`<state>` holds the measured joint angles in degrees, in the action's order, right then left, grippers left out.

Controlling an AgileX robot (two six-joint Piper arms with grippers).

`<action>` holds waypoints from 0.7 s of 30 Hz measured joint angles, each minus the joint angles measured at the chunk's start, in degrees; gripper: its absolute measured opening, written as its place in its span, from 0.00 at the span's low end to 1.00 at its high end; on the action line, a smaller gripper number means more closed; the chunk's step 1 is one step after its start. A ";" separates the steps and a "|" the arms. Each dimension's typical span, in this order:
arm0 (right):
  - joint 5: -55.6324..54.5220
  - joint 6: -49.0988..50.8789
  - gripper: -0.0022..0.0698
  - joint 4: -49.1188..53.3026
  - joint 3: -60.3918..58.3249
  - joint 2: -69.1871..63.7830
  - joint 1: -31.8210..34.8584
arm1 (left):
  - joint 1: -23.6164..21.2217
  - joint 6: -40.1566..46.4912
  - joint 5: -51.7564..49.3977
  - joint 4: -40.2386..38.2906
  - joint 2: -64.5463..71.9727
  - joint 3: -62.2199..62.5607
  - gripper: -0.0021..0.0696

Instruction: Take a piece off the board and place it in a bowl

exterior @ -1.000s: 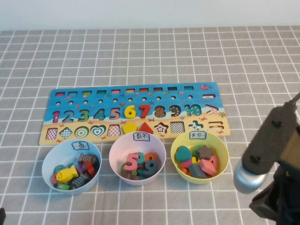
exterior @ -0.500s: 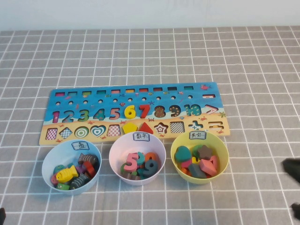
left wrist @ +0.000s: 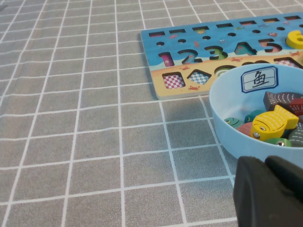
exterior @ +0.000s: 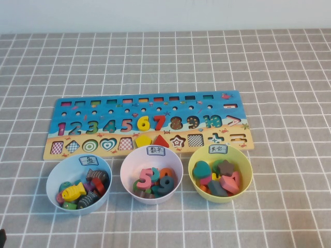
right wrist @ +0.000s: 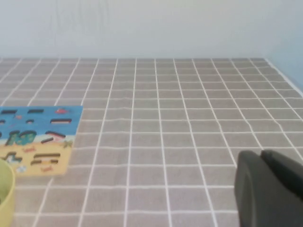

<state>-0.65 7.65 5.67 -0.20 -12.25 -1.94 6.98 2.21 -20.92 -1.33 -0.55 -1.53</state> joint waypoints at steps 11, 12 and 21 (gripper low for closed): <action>7.34 0.00 0.01 -2.23 -1.29 12.70 0.51 | 0.00 0.00 0.00 0.00 0.00 0.00 0.03; 7.44 0.00 0.01 -2.23 -1.29 12.70 0.51 | 0.00 0.00 0.00 0.00 0.00 0.00 0.03; 7.95 0.00 0.01 -2.31 -1.29 12.70 0.51 | 0.00 0.00 0.00 0.00 0.00 0.00 0.03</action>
<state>7.30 7.65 3.36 -1.49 0.46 -1.43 6.98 2.21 -20.92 -1.33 -0.55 -1.53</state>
